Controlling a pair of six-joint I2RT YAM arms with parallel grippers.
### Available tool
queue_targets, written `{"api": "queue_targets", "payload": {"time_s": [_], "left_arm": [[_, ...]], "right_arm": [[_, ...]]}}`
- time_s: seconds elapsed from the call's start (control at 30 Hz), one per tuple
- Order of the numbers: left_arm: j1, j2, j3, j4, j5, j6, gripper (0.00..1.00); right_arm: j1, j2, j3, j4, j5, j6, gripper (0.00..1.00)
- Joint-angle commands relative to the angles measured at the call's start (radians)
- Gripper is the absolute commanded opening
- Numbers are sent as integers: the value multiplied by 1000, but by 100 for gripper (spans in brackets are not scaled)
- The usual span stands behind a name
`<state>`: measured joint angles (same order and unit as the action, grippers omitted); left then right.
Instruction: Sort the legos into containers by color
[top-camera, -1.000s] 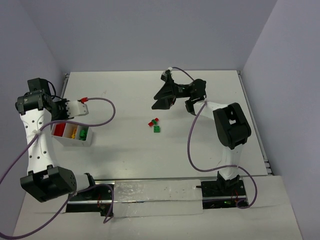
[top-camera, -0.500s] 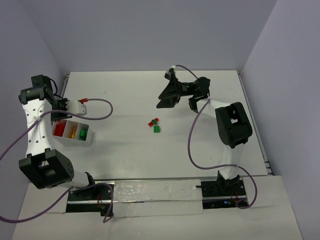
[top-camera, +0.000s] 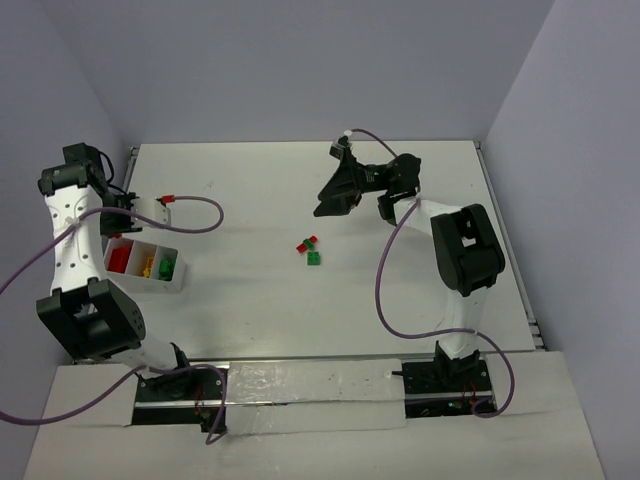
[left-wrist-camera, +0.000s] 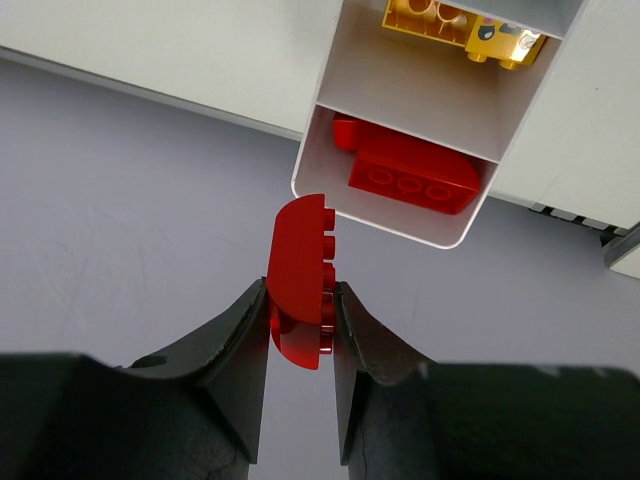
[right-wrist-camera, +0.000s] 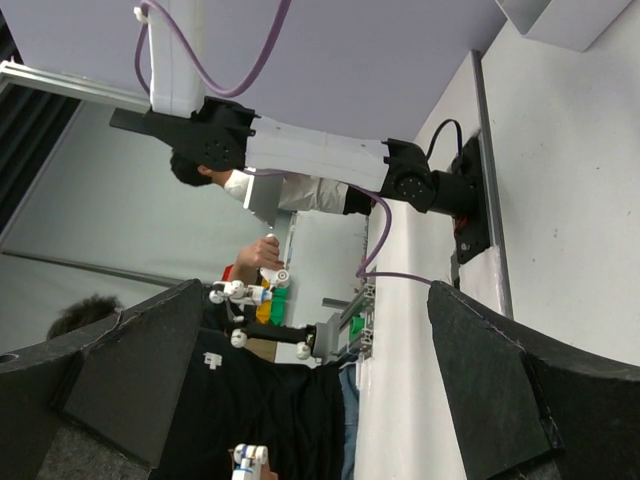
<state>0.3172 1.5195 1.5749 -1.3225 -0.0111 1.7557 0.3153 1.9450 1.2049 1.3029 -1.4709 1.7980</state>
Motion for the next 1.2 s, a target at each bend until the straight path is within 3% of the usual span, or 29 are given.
{"api": "queue_targets", "payload": {"time_s": [0.0,1.17], "left_arm": [[6,23,32,-43,22,42,0],[5,122,15,-49,34,56,2]], "right_arm": [[-4,-17,28,46,-14,-19,100],[-5,6,41,8,-22,-38,100]]}}
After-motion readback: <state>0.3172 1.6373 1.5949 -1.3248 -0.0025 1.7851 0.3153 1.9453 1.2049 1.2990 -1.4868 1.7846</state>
